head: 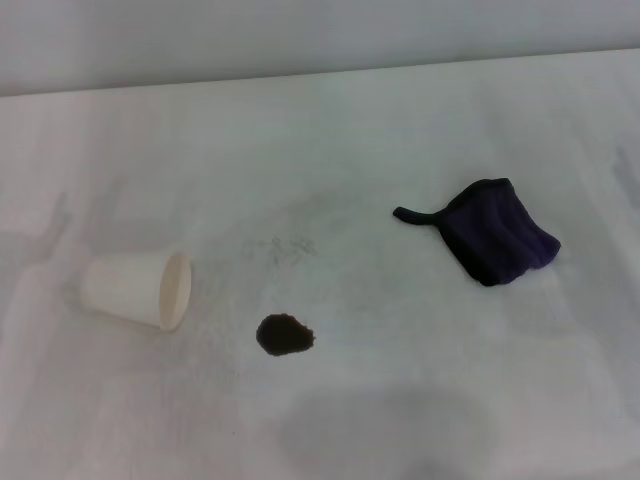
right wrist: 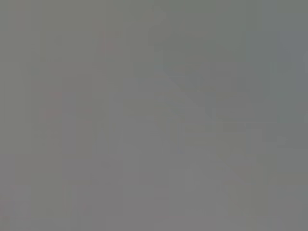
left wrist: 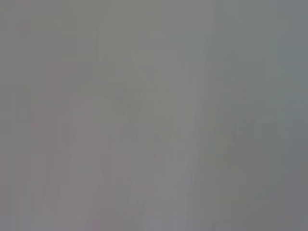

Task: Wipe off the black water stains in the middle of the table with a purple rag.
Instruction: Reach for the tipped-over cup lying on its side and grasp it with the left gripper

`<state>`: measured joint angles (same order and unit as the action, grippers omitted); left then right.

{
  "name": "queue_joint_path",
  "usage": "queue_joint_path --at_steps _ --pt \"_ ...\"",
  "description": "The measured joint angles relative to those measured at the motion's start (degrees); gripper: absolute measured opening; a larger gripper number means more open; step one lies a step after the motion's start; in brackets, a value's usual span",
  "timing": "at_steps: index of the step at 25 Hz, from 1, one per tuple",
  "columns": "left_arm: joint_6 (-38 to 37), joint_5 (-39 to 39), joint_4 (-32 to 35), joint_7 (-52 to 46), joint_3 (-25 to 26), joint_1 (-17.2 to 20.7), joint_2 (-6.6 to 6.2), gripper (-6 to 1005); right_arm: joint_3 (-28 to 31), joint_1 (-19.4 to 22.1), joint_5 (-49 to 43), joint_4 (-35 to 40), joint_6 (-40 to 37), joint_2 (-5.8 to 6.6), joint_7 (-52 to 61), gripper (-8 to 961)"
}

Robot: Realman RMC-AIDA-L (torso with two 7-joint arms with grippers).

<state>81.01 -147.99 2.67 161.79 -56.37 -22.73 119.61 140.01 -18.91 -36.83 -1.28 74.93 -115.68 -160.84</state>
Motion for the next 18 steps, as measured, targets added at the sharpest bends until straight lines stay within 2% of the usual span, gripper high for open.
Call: queue_joint_path --at_steps 8,13,18 --pt "0.13 0.08 0.28 -0.04 -3.49 0.62 -0.14 885 0.0 0.14 0.0 0.01 0.03 0.02 0.0 870" --pt "0.1 0.52 1.71 -4.31 -5.35 0.85 -0.95 885 0.0 0.35 0.0 0.11 0.02 0.1 0.0 870" --pt "-3.48 6.09 10.91 -14.13 -5.7 4.21 -2.57 885 0.0 0.32 0.01 0.09 0.0 0.11 0.0 869"
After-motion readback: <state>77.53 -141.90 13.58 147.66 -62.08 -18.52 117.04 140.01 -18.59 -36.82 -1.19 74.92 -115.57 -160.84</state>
